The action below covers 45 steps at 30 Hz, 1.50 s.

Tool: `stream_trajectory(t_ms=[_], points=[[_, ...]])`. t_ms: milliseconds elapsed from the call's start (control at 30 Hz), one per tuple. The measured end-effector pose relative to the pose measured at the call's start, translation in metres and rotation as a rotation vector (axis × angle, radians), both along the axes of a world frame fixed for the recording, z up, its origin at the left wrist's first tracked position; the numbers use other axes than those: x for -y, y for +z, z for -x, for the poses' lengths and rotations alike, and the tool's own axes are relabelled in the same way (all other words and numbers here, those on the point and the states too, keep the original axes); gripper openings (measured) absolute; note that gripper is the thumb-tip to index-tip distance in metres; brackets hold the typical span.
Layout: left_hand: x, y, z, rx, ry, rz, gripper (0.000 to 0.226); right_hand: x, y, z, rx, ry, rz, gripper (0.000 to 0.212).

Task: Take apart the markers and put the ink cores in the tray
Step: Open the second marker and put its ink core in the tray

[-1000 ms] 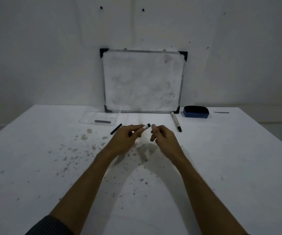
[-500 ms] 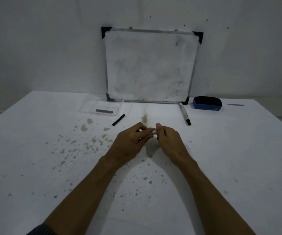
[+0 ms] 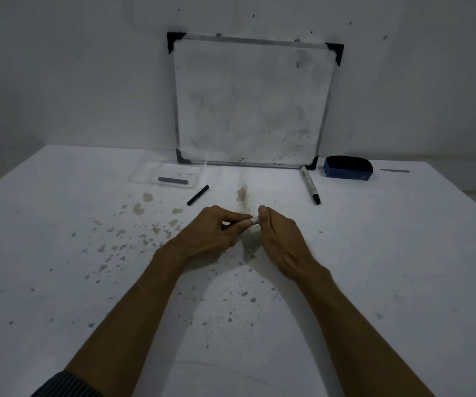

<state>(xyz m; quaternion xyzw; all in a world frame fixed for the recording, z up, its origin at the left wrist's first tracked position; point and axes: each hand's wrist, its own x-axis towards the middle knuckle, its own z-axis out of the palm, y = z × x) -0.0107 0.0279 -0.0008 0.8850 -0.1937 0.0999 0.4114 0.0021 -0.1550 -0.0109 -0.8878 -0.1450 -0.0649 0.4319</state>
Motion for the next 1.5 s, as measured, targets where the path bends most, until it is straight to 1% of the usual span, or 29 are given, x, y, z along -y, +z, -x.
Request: stream_trajectory(t_ms=[67,133,200,233,300,367,400,433,500,567,633,667,733,800,833,867,933,1000,1033,1100,1133,1167,1200,1233,1267,1333,1367,1433,1500], points=[[-0.001,0.000,0.008,0.158,-0.005,-0.060,0.031,0.002,0.005,-0.001,-0.056,0.004,-0.020,0.053],[-0.002,-0.001,0.014,0.277,0.023,-0.181,0.031,0.003,0.010,-0.004,-0.111,-0.013,-0.014,0.060],[-0.001,-0.004,0.015,0.411,0.061,-0.301,0.030,0.003,0.011,-0.005,-0.094,-0.045,0.047,0.057],[0.001,-0.005,0.015,0.467,0.075,-0.333,0.030,0.001,0.010,-0.006,-0.080,-0.066,0.077,0.053],[0.004,-0.004,0.015,0.522,0.095,-0.348,0.030,-0.002,0.009,-0.009,-0.061,-0.100,0.112,0.051],[0.007,-0.003,0.015,0.523,0.113,-0.329,0.028,-0.005,0.008,-0.010,-0.030,-0.131,0.080,0.054],[0.008,-0.004,0.016,0.495,0.111,-0.297,0.026,-0.004,0.007,-0.008,0.002,-0.128,0.061,0.056],[0.008,-0.006,0.016,0.435,0.088,-0.236,0.025,-0.003,0.005,-0.006,0.053,-0.098,0.056,0.056],[0.006,-0.008,0.014,0.251,0.006,-0.061,0.021,-0.001,0.001,0.001,0.166,-0.022,0.066,0.055],[0.001,-0.007,0.014,0.128,-0.042,0.065,0.016,-0.001,0.001,0.009,0.262,-0.013,0.045,0.053],[-0.001,-0.005,0.015,0.160,-0.029,0.082,0.018,-0.006,0.005,0.012,0.339,-0.055,0.053,0.051],[0.000,-0.003,0.015,0.228,-0.003,0.040,0.021,-0.009,0.008,0.011,0.306,-0.106,0.043,0.053],[0.006,-0.001,0.016,0.415,0.066,-0.120,0.026,-0.011,0.015,0.005,0.093,-0.217,-0.056,0.057],[0.008,0.001,0.017,0.583,0.111,-0.273,0.027,-0.010,0.017,-0.002,-0.130,-0.249,-0.145,0.055],[0.009,0.001,0.014,0.649,0.100,-0.315,0.027,-0.006,0.016,-0.003,-0.194,-0.255,-0.159,0.054],[0.009,0.001,0.014,0.703,0.091,-0.343,0.027,-0.003,0.013,-0.003,-0.213,-0.246,-0.155,0.053],[0.008,0.001,0.012,0.741,0.087,-0.355,0.027,-0.003,0.008,0.001,-0.145,-0.225,-0.152,0.055],[0.008,-0.001,0.013,0.674,0.087,-0.310,0.028,-0.004,0.006,0.005,0.037,-0.195,-0.138,0.057],[0.008,-0.002,0.015,0.583,0.069,-0.240,0.028,-0.004,0.005,0.007,0.183,-0.165,-0.093,0.057],[0.007,-0.002,0.018,0.262,-0.002,0.000,0.029,0.001,0.006,0.008,0.427,-0.060,0.034,0.051],[0.004,-0.001,0.018,0.078,-0.040,0.106,0.030,0.003,0.006,0.009,0.502,0.000,0.095,0.049],[0.000,-0.001,0.019,-0.057,-0.070,0.170,0.031,0.004,0.004,0.012,0.527,0.037,0.142,0.050],[-0.003,0.001,0.020,-0.097,-0.085,0.171,0.030,0.003,0.002,0.014,0.509,0.046,0.168,0.054],[-0.004,0.003,0.021,-0.053,-0.079,0.130,0.027,0.001,0.003,0.015,0.428,0.029,0.129,0.057],[-0.004,0.005,0.021,0.084,-0.048,0.037,0.026,-0.002,0.006,0.013,0.292,-0.024,0.050,0.060],[0.002,0.006,0.020,0.459,0.020,-0.208,0.026,-0.008,0.013,0.003,-0.052,-0.139,-0.076,0.057],[0.007,0.007,0.020,0.612,0.046,-0.303,0.026,-0.008,0.015,-0.002,-0.163,-0.171,-0.079,0.052],[0.014,0.007,0.018,0.776,0.064,-0.400,0.026,-0.005,0.017,-0.006,-0.223,-0.217,-0.073,0.047],[0.017,0.006,0.019,0.817,0.065,-0.420,0.026,-0.004,0.014,-0.003,-0.157,-0.243,-0.112,0.050]])
